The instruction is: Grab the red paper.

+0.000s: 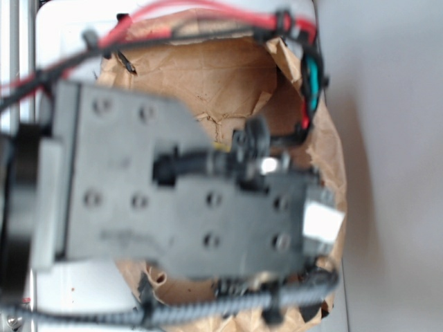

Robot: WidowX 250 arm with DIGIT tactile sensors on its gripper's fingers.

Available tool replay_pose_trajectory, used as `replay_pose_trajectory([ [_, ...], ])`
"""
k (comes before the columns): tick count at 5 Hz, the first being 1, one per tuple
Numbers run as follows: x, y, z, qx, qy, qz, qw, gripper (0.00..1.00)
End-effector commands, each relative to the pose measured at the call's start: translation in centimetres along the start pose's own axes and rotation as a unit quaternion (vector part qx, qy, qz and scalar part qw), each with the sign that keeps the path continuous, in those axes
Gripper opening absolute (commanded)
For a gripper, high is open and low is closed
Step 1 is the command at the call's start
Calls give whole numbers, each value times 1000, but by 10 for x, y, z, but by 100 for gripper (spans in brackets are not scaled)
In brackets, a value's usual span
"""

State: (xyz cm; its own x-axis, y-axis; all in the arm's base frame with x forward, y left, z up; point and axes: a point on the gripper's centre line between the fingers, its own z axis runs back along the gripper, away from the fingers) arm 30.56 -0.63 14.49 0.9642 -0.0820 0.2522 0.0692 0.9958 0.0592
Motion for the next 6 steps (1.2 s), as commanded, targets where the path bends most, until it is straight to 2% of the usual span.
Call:
replay_pose_trajectory([
  [1,10,43,37,38,-65,39,996,0],
  [4,-17,62,41,10,-55,-55,997,0],
  [5,-24,62,45,-14,-54,-90,994,0],
  [6,-24,56,43,-17,-59,-90,994,0],
])
